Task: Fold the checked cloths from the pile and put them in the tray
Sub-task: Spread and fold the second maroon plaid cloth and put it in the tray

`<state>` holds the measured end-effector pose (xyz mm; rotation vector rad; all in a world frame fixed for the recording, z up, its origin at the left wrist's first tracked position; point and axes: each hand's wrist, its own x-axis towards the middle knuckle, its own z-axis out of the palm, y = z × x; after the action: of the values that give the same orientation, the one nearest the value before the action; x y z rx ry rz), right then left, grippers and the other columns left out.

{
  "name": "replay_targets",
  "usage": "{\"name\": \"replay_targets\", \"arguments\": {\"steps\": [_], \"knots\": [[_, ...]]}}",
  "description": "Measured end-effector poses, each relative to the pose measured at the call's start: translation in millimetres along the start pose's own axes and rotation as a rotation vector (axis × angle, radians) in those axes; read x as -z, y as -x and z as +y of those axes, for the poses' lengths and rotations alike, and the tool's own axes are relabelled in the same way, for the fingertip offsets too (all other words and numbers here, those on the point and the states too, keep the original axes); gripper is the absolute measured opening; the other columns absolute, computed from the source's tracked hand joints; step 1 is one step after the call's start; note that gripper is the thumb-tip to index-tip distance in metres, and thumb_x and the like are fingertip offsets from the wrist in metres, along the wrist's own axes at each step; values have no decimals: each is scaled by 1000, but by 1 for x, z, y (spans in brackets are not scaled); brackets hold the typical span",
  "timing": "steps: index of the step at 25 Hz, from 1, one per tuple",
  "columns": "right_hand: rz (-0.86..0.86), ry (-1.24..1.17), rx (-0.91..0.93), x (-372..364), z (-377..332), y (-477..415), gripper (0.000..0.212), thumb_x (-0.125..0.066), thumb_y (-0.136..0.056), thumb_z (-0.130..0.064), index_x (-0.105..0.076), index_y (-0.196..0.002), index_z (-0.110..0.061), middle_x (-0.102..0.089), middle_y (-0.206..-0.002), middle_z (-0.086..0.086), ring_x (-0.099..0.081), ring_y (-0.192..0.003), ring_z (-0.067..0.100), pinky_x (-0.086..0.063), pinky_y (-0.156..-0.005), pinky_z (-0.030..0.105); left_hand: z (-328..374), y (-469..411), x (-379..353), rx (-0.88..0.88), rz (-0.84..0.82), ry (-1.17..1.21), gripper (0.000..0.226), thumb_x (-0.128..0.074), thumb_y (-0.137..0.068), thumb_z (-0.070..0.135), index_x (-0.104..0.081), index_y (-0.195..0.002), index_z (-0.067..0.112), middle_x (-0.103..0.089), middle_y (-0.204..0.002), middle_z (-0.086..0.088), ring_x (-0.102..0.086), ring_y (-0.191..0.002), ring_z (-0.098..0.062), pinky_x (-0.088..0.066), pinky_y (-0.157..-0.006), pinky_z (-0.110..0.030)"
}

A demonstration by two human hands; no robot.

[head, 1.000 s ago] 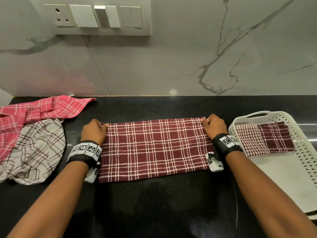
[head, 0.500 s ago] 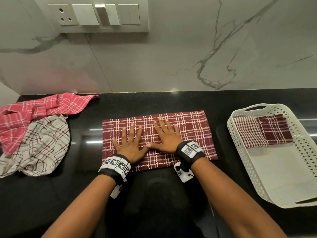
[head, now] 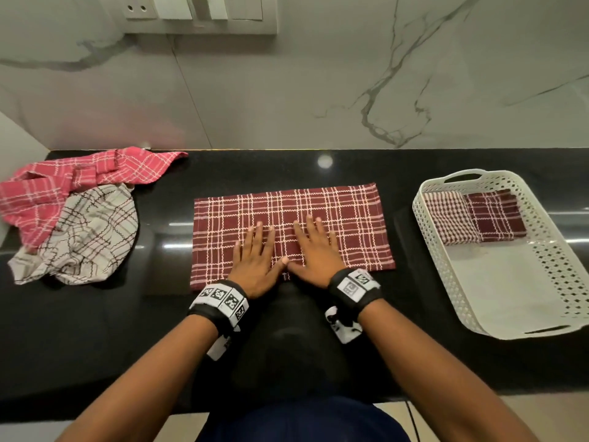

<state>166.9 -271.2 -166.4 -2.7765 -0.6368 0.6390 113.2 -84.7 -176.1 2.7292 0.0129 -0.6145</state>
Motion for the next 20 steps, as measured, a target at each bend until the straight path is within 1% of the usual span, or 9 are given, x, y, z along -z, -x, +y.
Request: {"name": "replay_targets", "arguments": {"steps": [2, 5, 8, 10, 12, 14, 15, 17, 20], "knots": [[-60, -2, -36, -11, -6, 6, 107, -46, -82, -78, 16, -156, -31, 27, -162, 2, 25, -150, 29, 16, -116, 55, -3, 8, -9, 61, -22, -36, 82, -8, -88, 77, 30, -147, 35, 40, -155, 4, 40, -138, -17, 22, -115, -52], [-74, -6, -112, -11, 29, 29, 117, -34, -71, -93, 28, -151, -34, 39, -154, -5, 36, -143, 24, 25, -110, 54, -24, 25, -14, 161, -13, -53, 94, -4, -76, 88, 35, -144, 36, 45, -151, 6, 39, -140, -20, 22, -113, -52], [-85, -31, -175, -6, 63, 50, 118, -35, -72, -93, 27, -152, -32, 39, -155, -6, 36, -143, 22, 22, -113, 53, -34, 34, -9, 246, -19, 0, 106, -10, -67, 97, 38, -140, 37, 47, -148, 7, 39, -140, -20, 23, -110, -53], [-44, -95, -171, -4, 76, 64, 110, -39, -80, -86, 16, -156, -28, 28, -161, -4, 27, -148, 21, 16, -118, 51, -34, 37, -9, 264, -38, 2, 110, -17, -67, 97, 36, -143, 37, 45, -150, 6, 38, -141, -21, 23, -109, -54], [185, -257, -214, 2, 83, 70, 95, -49, -89, -71, -14, -158, -15, -2, -167, 8, -1, -153, 29, -6, -123, 49, -29, 36, -8, 273, -68, 3, 111, -26, -73, 93, 32, -146, 34, 43, -152, 3, 36, -142, -25, 21, -110, -56], [495, -363, -411, 14, 88, 64, 74, -60, -90, -57, -43, -143, -8, -36, -151, 19, -32, -139, 39, -30, -112, 50, -22, 27, 0, 256, -89, 12, 110, -42, -80, 81, 26, -150, 30, 40, -154, -2, 32, -144, -29, 17, -112, -60], [535, -320, -539, 21, 91, 57, 70, -62, -88, -56, -47, -136, -9, -42, -142, 18, -38, -132, 38, -34, -106, 52, -18, 21, 5, 216, -79, 12, 108, -51, -83, 72, 21, -152, 30, 38, -155, -5, 32, -144, -30, 15, -113, -62], [406, -229, -704, 38, 95, 43, 76, -66, -82, -59, -45, -135, -9, -42, -139, 17, -39, -130, 37, -35, -104, 54, -4, 8, 14, 84, -26, -4, 99, -58, -86, 57, 9, -155, 35, 33, -158, -5, 31, -144, -28, 12, -116, -63], [194, -305, -774, 65, 104, 25, 81, -77, -74, -57, -49, -133, -9, -47, -141, 17, -42, -131, 37, -37, -108, 51, 23, -9, 21, -28, -7, -34, 90, -53, -86, 66, 0, -154, 41, 24, -162, -4, 25, -147, -29, 12, -116, -57]]}}
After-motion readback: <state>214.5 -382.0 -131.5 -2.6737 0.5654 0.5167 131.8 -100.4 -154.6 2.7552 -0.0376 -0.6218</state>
